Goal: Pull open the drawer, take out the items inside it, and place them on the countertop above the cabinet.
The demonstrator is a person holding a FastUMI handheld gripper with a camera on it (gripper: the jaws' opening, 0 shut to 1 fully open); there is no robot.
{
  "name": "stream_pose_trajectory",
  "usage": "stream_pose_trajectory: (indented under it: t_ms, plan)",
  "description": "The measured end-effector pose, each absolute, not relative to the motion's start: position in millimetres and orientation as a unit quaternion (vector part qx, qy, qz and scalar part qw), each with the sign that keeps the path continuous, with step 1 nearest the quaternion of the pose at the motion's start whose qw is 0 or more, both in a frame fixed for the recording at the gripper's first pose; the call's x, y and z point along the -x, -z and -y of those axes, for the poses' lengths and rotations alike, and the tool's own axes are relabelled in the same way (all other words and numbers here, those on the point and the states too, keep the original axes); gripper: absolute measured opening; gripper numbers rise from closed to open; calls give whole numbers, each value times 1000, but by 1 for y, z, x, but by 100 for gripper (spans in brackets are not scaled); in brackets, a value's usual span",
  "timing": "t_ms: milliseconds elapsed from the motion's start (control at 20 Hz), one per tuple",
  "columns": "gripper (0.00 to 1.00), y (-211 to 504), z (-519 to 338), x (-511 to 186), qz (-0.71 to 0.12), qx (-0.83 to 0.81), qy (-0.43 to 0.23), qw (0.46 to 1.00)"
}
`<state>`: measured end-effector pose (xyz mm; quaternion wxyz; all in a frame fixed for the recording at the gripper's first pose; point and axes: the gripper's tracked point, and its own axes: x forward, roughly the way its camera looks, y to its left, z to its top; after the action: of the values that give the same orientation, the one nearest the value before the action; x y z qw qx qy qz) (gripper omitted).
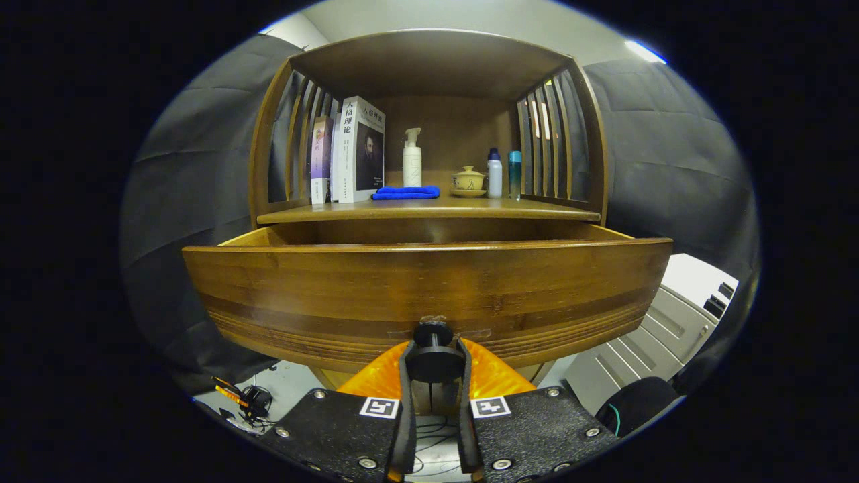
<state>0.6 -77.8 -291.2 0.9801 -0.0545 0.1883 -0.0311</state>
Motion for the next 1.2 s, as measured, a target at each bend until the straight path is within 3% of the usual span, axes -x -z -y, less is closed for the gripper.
stream_pose_trajectory:
  t_ms: [600, 650, 950, 1200]
  plan:
    - [26, 291, 73, 52, -194, 81, 12, 978]
    - [32, 291, 73, 52, -194, 82, 9, 977]
    - [96, 242, 63, 60, -146, 40, -28, 988]
    - [97, 181, 62, 40, -130, 66, -16, 989]
